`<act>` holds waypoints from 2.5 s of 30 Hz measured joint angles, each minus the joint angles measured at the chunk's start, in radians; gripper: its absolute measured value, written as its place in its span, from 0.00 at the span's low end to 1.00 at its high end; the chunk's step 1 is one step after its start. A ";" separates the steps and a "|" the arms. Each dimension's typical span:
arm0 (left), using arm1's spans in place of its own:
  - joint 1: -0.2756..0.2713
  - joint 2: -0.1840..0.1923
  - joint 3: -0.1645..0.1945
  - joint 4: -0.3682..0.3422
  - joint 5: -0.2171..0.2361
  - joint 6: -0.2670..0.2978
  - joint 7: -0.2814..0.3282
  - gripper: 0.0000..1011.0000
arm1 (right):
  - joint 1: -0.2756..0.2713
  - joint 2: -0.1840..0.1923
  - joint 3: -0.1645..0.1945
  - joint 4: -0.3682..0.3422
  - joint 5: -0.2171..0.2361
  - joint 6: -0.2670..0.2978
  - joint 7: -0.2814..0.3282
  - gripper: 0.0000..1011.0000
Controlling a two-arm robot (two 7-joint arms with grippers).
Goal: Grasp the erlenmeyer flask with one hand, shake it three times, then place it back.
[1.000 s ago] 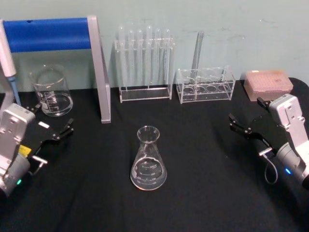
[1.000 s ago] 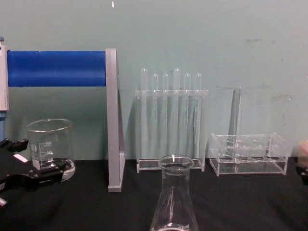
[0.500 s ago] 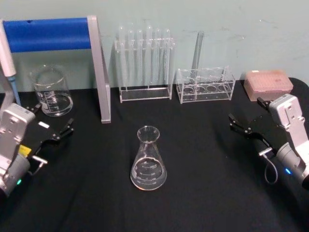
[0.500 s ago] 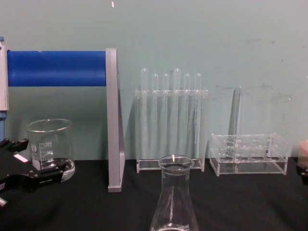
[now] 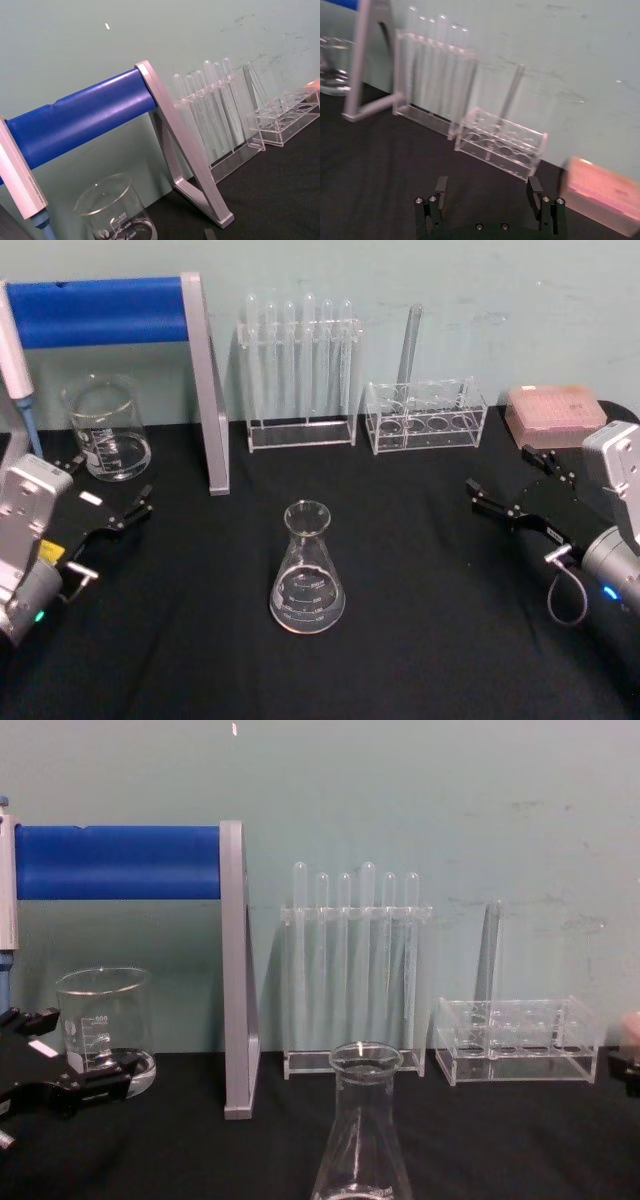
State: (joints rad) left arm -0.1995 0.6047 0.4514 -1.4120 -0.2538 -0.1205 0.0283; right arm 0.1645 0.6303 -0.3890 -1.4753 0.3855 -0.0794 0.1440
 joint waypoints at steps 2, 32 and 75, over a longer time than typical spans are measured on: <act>0.000 0.000 0.000 0.000 0.000 0.000 0.000 0.99 | -0.007 0.007 0.006 -0.013 0.019 0.004 0.028 0.99; 0.000 0.000 0.000 0.000 0.000 0.000 0.000 0.99 | -0.039 -0.009 -0.036 -0.132 0.196 0.129 0.428 0.99; 0.000 0.000 0.000 0.000 0.000 0.000 0.000 0.99 | 0.165 -0.176 -0.188 0.062 0.080 0.076 0.495 0.99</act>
State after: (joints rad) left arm -0.1995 0.6047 0.4514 -1.4120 -0.2539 -0.1205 0.0283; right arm 0.3297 0.4540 -0.5770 -1.4136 0.4654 -0.0036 0.6390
